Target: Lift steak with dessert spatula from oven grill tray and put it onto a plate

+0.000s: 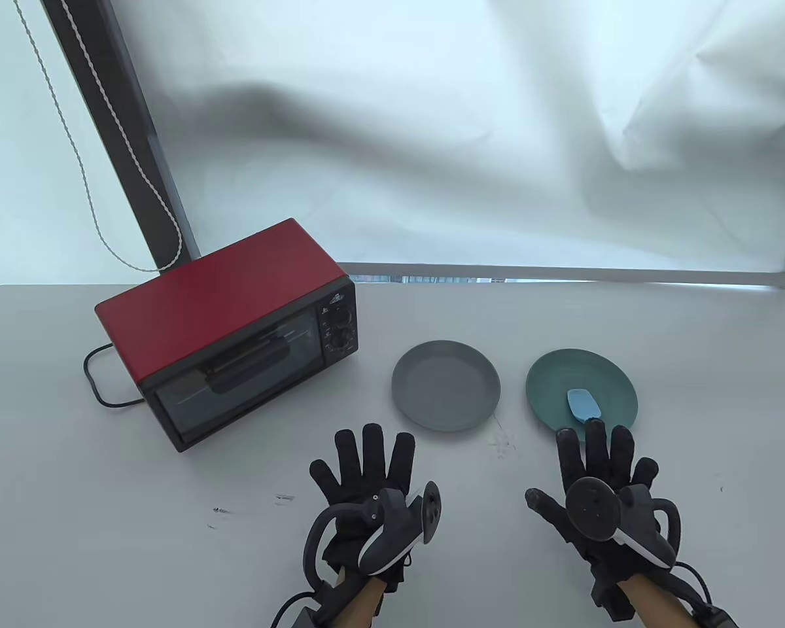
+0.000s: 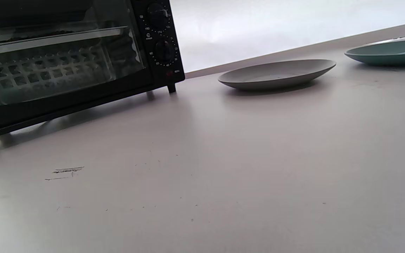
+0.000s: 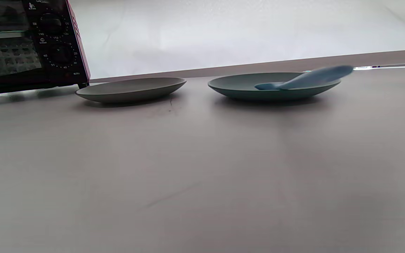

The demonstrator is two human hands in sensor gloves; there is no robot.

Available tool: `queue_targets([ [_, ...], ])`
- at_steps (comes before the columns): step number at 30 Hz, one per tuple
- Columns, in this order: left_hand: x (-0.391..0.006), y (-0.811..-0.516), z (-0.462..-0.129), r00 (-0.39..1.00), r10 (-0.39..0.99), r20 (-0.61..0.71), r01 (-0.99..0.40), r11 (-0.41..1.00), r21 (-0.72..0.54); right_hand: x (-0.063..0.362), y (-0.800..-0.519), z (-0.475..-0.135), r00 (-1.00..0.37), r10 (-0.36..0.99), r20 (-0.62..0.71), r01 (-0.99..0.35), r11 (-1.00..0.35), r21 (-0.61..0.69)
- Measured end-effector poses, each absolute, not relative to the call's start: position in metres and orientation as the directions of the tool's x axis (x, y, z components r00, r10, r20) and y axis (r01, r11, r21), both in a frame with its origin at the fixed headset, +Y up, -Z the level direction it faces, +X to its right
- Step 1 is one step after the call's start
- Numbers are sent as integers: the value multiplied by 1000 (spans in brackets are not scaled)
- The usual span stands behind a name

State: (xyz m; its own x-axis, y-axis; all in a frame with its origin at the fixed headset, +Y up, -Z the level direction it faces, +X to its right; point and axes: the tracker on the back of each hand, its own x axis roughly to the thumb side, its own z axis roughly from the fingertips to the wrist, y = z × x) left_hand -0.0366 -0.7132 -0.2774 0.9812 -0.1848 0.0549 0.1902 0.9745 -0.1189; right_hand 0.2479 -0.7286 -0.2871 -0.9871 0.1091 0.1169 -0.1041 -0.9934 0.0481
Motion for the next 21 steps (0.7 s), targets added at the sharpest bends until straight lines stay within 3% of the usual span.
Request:
queue_targets([
  [6,-40,-710,-278,985,-167,43,171,979,-108,246,-728,-286,-986,113,126,-107,-993,52],
  [21,-79,-687,-277,971,240,-16,-239,970,36,247,-716,-282,-983,118,138,-121,-993,-11],
])
